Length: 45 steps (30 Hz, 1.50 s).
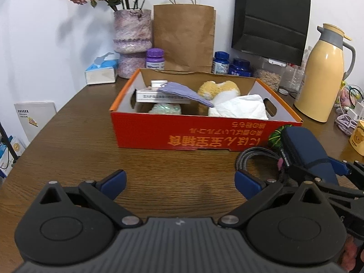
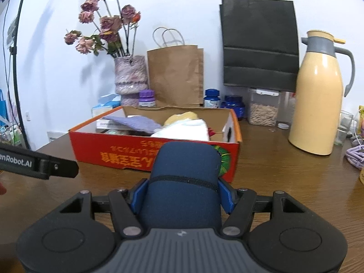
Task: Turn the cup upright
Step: 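Grasp the black braided cable with the left tool while the right tool holds the case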
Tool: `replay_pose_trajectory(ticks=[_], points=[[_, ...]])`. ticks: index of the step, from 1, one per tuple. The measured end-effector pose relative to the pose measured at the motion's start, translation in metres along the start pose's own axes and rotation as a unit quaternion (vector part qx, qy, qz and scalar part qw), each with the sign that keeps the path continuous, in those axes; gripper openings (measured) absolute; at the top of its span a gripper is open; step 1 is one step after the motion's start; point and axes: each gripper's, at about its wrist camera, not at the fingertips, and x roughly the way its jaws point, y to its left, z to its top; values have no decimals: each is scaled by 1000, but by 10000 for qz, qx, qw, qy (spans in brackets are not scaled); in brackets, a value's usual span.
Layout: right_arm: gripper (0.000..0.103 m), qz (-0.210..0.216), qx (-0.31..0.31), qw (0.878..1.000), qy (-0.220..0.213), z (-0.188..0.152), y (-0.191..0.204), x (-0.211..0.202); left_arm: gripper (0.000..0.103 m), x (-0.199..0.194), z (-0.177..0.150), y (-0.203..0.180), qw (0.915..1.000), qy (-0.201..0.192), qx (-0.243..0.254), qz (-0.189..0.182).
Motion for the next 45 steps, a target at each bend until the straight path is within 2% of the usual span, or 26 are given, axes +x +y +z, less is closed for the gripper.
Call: replay_pose_trajectory(ticks=[24,27,29,40,45], points=[[63,-558,309,9979,-63,-2,-89,-2,103,61,12,-92,9977,369,104,-561],[63,-595,349,9976,-61,-2,-92,-3,103,68,16,-104,9977,430,104,-520],[63,-637,364,9973,-70,-1,-93,-3,103,73,18,-111,9980,530,120,-326],[63,-787,424,9960,-11,-3,-94,-1,103,91,16,-128,9971,691,99,-301],[63,-846,414,9956,9,-4,-94,1,103,94,11,-131,9975,631,194,-261]])
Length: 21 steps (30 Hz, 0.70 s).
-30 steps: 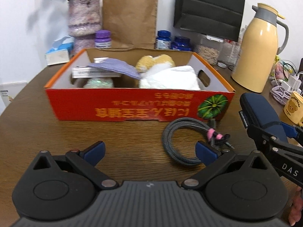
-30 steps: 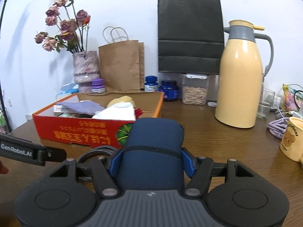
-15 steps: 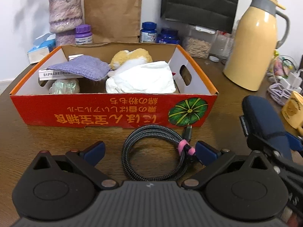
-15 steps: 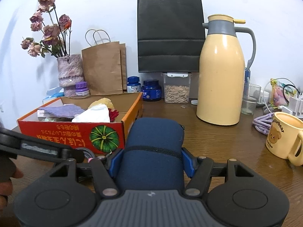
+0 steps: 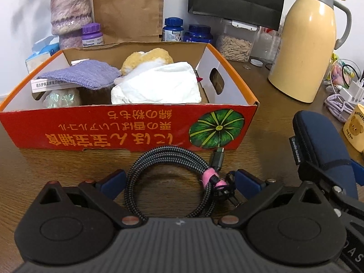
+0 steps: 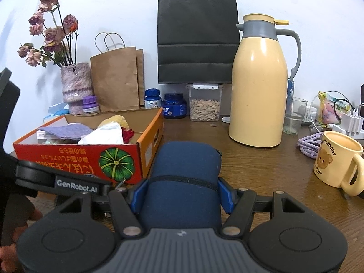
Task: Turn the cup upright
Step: 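Grasp the black braided cable with the left tool while the right tool holds the case, then carry the cable and glasses case over the cardboard box with both tools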
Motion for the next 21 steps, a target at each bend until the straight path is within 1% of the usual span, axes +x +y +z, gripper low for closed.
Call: replay_pose_trajectory(ticks=[8,16,21], points=[[63,-28,8,10000,25,0,0,1,103,5,-3,1,10000,-14,-22,28],[63,-17,19,10000,10,-1,-1,0,103,8,-10,-4,9995,-155,205,165],[63,8,37,10000,7,-1,-1,0,103,7,-12,-4,9993,-205,280,154]])
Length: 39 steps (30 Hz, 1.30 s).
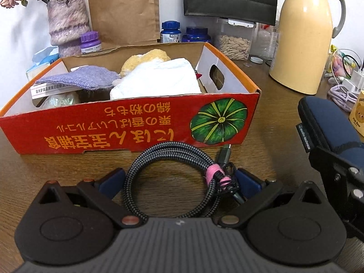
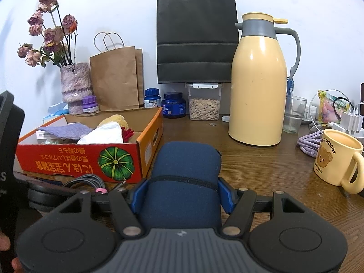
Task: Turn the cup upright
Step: 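Carry the cable and glasses case over the cardboard box with both tools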
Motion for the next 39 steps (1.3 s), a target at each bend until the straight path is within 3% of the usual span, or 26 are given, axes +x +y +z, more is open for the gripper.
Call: replay_pose_trajectory(ticks=[22,27,31,33,39], points=[[63,23,30,10000,-62,-3,1,1,88,-31,-13,22,9992,-367,77,-136],[63,-17,-96,9999,-127,-4,7,-2,92,-32,-17,23,9994,-306,99,-144],[63,-30,-118,9998,-161,-4,8,-4,103,-26,-16,21,9998,-93,140,-73],[63,-35,-100,9998,-169,-4,8,-5,103,-20,-17,20,9998,83,152,-74],[63,-9,-107,9998,-150,-4,7,-4,103,-18,-18,21,9998,108,120,-77]])
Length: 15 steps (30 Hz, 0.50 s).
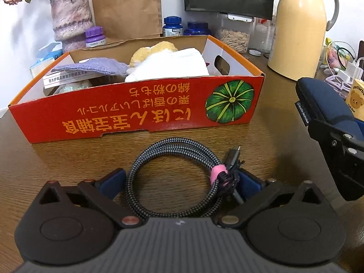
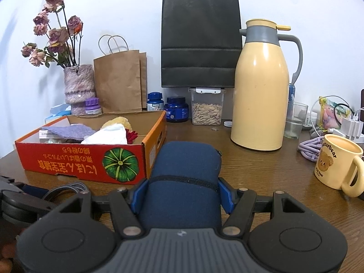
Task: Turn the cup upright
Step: 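Carry the cable and glasses case over the cardboard box with both tools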
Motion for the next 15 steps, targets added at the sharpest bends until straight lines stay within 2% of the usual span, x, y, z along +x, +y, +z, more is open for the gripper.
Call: replay_pose_trajectory(ticks=[5,15], points=[[63,-14,-5,10000,40,0,0,1,97,-4,-1,-1,9999,-64,67,-59],[63,-58,41,10000,0,-1,1,-1,96,-19,-4,5,9994,-300,23,-165]])
